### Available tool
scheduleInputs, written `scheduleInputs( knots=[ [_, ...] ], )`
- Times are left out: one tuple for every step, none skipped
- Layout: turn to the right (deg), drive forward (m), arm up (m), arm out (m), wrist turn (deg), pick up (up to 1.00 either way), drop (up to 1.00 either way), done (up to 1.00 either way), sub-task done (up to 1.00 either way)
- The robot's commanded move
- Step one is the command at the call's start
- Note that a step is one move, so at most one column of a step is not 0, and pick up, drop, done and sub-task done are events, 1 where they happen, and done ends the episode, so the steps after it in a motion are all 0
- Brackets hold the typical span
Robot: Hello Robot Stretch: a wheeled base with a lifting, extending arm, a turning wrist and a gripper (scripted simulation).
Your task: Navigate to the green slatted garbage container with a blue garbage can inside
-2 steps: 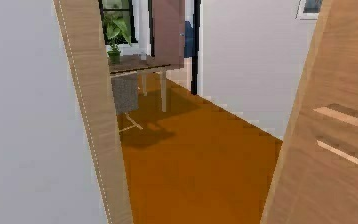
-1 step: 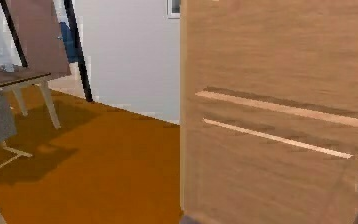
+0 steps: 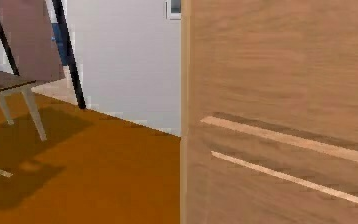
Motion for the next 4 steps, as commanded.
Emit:
scheduleInputs(
  knots=[
    [-24.0,0.0,0.0,0.0,0.0,0.0,0.0,0.0,0.0],
    [-3.0,0.0,0.0,0.0,0.0,0.0,0.0,0.0,0.0],
    [0.0,1.0,0.0,0.0,0.0,0.0,0.0,0.0,0.0],
    [0.0,1.0,0.0,0.0,0.0,0.0,0.0,0.0,0.0]
  ],
)
